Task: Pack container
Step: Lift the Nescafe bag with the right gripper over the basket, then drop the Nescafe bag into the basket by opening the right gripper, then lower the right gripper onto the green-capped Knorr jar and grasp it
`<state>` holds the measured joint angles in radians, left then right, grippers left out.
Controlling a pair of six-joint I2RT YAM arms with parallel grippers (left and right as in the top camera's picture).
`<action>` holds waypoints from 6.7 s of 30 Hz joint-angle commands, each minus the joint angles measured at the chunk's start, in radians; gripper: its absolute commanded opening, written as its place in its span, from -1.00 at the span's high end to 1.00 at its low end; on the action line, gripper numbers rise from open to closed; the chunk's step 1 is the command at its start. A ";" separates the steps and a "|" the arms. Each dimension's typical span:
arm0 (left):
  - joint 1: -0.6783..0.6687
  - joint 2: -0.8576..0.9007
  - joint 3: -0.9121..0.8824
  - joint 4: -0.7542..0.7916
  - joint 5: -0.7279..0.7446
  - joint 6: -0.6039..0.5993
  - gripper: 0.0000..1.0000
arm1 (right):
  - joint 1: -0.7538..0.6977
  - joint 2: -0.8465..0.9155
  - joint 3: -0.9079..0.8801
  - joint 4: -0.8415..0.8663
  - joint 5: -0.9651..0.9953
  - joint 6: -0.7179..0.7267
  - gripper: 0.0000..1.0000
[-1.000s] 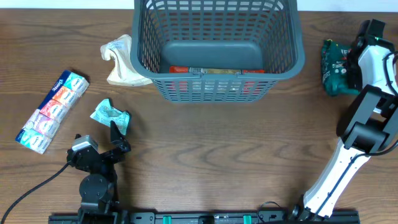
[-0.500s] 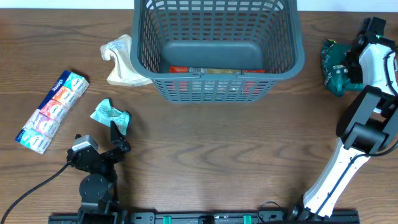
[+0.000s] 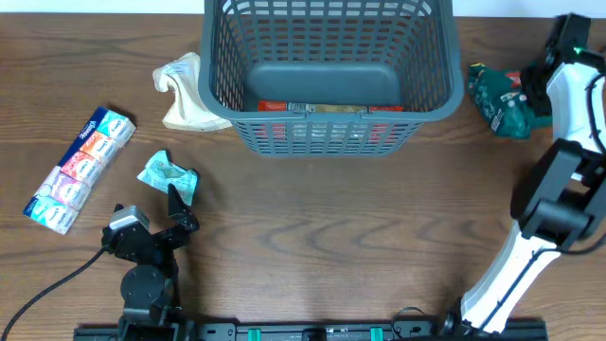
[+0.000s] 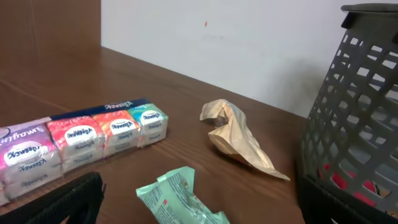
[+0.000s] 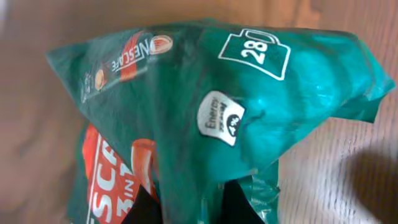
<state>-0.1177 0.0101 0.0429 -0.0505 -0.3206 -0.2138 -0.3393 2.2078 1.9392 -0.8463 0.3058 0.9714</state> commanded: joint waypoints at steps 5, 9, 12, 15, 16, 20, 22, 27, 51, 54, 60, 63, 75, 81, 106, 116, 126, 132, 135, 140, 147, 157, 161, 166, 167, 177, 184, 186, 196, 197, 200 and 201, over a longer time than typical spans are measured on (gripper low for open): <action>0.006 -0.006 -0.029 -0.015 -0.006 -0.010 -0.96 | 0.037 -0.302 0.031 0.088 0.016 -0.141 0.97; 0.006 -0.006 -0.029 -0.014 -0.006 -0.009 -0.97 | 0.070 -0.404 0.031 0.135 0.015 -0.233 0.97; 0.006 -0.006 -0.029 -0.014 -0.006 -0.010 -0.97 | 0.124 -0.474 0.031 0.183 0.000 -0.356 0.97; 0.006 -0.006 -0.029 -0.014 -0.006 -0.010 -0.97 | 0.204 -0.534 0.031 0.229 -0.004 -0.489 0.97; 0.006 -0.006 -0.029 -0.014 -0.006 -0.010 -0.97 | 0.233 -0.550 0.031 0.242 -0.004 -0.531 0.97; 0.006 -0.006 -0.029 -0.014 -0.006 -0.010 -0.97 | 0.378 -0.605 0.031 0.296 -0.007 -0.712 0.97; 0.006 -0.006 -0.029 -0.014 -0.006 -0.010 -0.97 | 0.447 -0.620 0.031 0.308 -0.007 -0.762 0.97; 0.006 -0.006 -0.029 -0.014 -0.006 -0.010 -0.97 | 0.567 -0.618 0.031 0.322 0.003 -0.788 0.97; 0.006 -0.006 -0.029 -0.014 -0.006 -0.010 -0.97 | 0.691 -0.475 0.031 0.202 -0.014 -0.834 0.97; 0.006 -0.006 -0.029 -0.014 -0.006 -0.010 -0.97 | 0.700 -0.455 0.031 0.152 -0.013 -0.784 0.97; 0.006 -0.006 -0.029 -0.014 -0.006 -0.010 -0.97 | 0.698 -0.383 0.030 0.082 -0.003 -0.682 0.97; 0.006 -0.006 -0.029 -0.014 -0.006 -0.010 -0.97 | 0.698 -0.349 0.030 0.059 -0.002 -0.672 0.97; 0.006 -0.006 -0.029 -0.014 -0.006 -0.009 -0.97 | 0.658 -0.259 0.030 0.017 -0.003 -0.672 0.98; 0.006 -0.006 -0.029 -0.014 -0.006 -0.010 -0.97 | 0.645 -0.259 0.030 0.022 -0.004 -0.673 -0.79; 0.006 -0.006 -0.029 -0.014 -0.006 -0.010 -0.97 | 0.487 -0.382 0.330 -0.284 0.238 -0.417 -0.96; 0.006 -0.006 -0.029 -0.014 -0.006 -0.009 -0.97 | 0.204 -0.406 0.323 -0.640 0.183 -0.139 -0.99; 0.006 -0.006 -0.029 -0.014 -0.006 -0.010 -0.97 | 0.021 -0.406 0.172 -0.740 0.102 -0.019 -0.99; 0.006 -0.006 -0.029 -0.014 -0.006 -0.010 -0.96 | -0.042 -0.406 -0.042 -0.686 0.079 0.090 -0.98; 0.006 -0.006 -0.029 -0.014 -0.006 -0.010 -0.97 | -0.057 -0.406 -0.164 -0.616 0.079 0.090 -0.97; 0.006 -0.006 -0.029 -0.014 -0.006 -0.009 -0.97 | -0.068 -0.406 -0.334 -0.507 0.079 0.112 -0.99; 0.006 -0.006 -0.029 -0.014 -0.006 -0.010 -0.97 | -0.098 -0.406 -0.505 -0.381 0.047 0.139 -0.98; 0.006 -0.006 -0.029 -0.014 -0.006 -0.010 -0.96 | -0.187 -0.406 -0.536 -0.327 0.017 0.117 -0.95; 0.006 -0.006 -0.029 -0.014 -0.006 -0.010 -0.97 | -0.223 -0.406 -0.536 -0.262 -0.021 0.053 -0.90; 0.006 -0.006 -0.029 -0.014 -0.006 -0.010 -0.97 | -0.244 -0.406 -0.536 -0.204 -0.056 -0.008 -0.89; 0.006 -0.006 -0.029 -0.014 -0.006 -0.010 -0.97 | -0.244 -0.406 -0.536 -0.200 -0.056 -0.008 -0.89; 0.006 -0.006 -0.029 -0.014 -0.006 -0.010 -0.97 | -0.243 -0.406 -0.561 -0.150 -0.071 -0.007 -0.90; 0.006 -0.006 -0.029 -0.014 -0.006 -0.010 -0.97 | -0.243 -0.406 -0.647 -0.074 -0.071 0.000 -0.90; 0.006 -0.006 -0.029 -0.014 -0.006 -0.009 -0.97 | -0.243 -0.406 -0.672 -0.048 -0.071 0.000 -0.90; 0.006 -0.006 -0.029 -0.014 -0.006 -0.010 -0.97 | -0.243 -0.406 -0.754 0.030 -0.071 0.000 -0.91; 0.006 -0.006 -0.029 -0.014 -0.006 -0.010 -0.97 | -0.243 -0.406 -0.764 0.039 -0.071 0.000 -0.91; 0.006 -0.006 -0.029 -0.014 -0.006 -0.009 -0.97 | -0.243 -0.406 -0.789 0.065 -0.071 0.000 -0.91; 0.006 -0.006 -0.029 -0.014 -0.006 -0.009 -0.97 | -0.243 -0.406 -0.797 0.074 -0.071 0.000 -0.90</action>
<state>-0.1177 0.0101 0.0429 -0.0505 -0.3206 -0.2138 -0.5793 1.8000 1.1645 -0.7864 0.2302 0.9756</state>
